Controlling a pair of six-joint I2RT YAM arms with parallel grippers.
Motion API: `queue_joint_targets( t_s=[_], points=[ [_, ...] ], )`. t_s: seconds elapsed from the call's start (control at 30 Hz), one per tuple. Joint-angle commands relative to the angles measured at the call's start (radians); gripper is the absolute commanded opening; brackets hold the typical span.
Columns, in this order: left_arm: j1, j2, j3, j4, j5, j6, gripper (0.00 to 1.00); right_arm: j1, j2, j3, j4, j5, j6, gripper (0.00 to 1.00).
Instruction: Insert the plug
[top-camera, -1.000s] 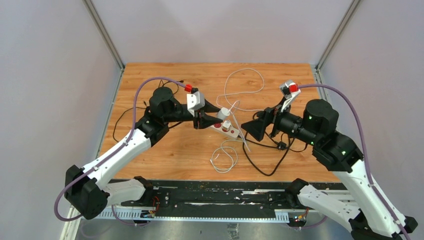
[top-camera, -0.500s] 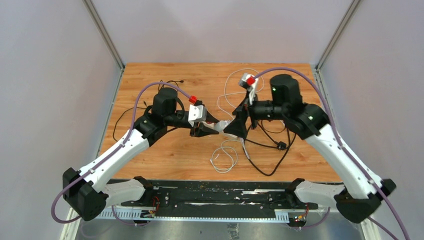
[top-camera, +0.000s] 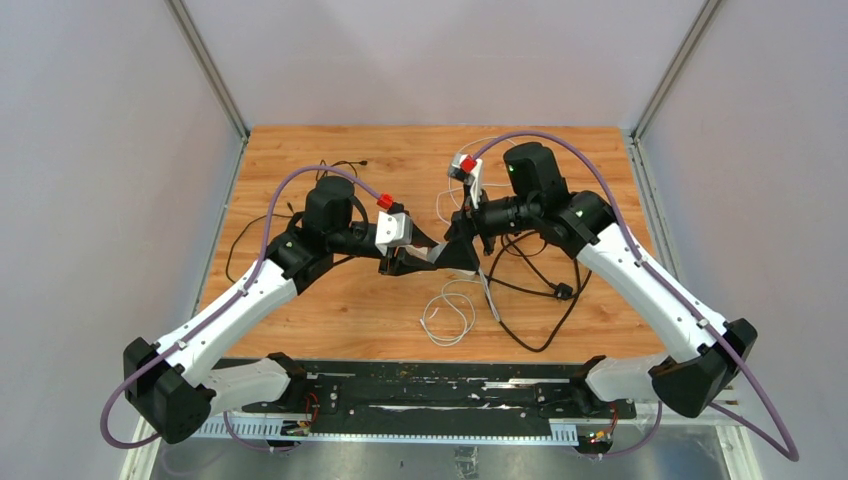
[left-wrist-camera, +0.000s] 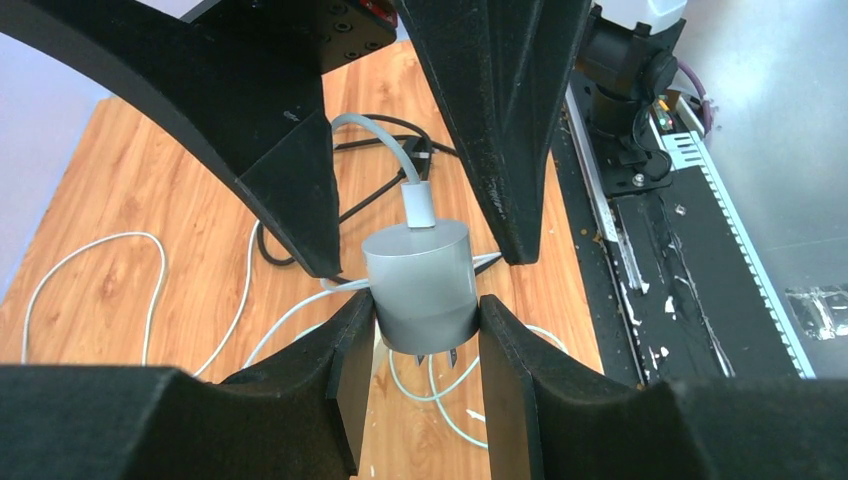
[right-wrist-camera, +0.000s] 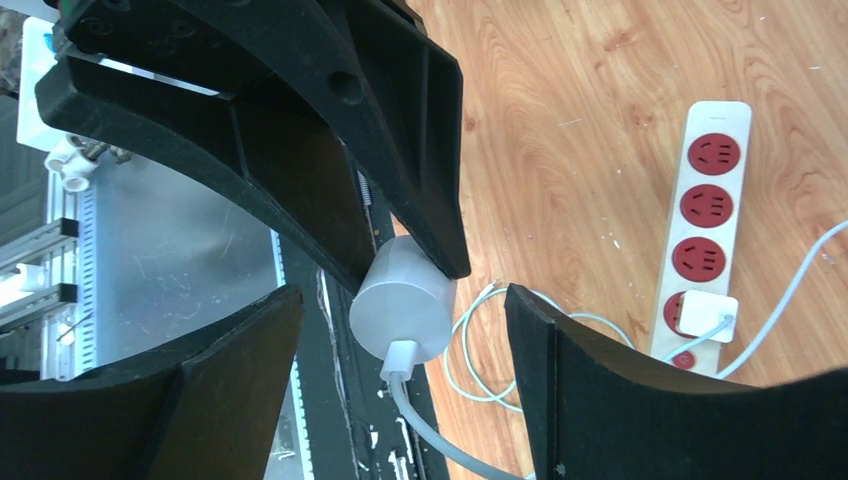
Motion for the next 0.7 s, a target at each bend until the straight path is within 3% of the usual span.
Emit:
queue_joint_targets(
  t_s=[0.0, 0.13, 0.3, 0.4, 0.53, 0.63, 0.67],
  points=[
    [-0.007, -0.01, 0.004, -0.004, -0.011, 0.011, 0.0, 0.013, 0.017, 0.031, -0.028, -0.058, -0.002, 0.76],
    [-0.007, -0.01, 0.006, -0.002, -0.024, 0.004, 0.0, 0.013, 0.041, 0.034, -0.052, -0.061, -0.002, 0.72],
    [-0.007, -0.012, 0.006, -0.004, -0.029, 0.0, 0.0, 0.013, 0.061, 0.05, -0.081, -0.059, -0.002, 0.59],
    [-0.008, -0.012, 0.005, -0.006, -0.036, 0.001, 0.0, 0.012, 0.065, 0.056, -0.082, -0.044, 0.005, 0.3],
    [-0.008, -0.017, 0.001, -0.018, -0.062, 0.012, 0.0, 0.012, 0.055, 0.059, -0.082, 0.003, 0.01, 0.01],
    [-0.008, -0.028, -0.012, -0.016, -0.075, 0.012, 0.29, 0.012, 0.033, 0.059, -0.083, 0.069, 0.015, 0.0],
    [-0.007, -0.033, -0.018, -0.015, -0.079, 0.012, 0.47, 0.013, 0.029, 0.061, -0.083, 0.088, 0.016, 0.0]
  ],
)
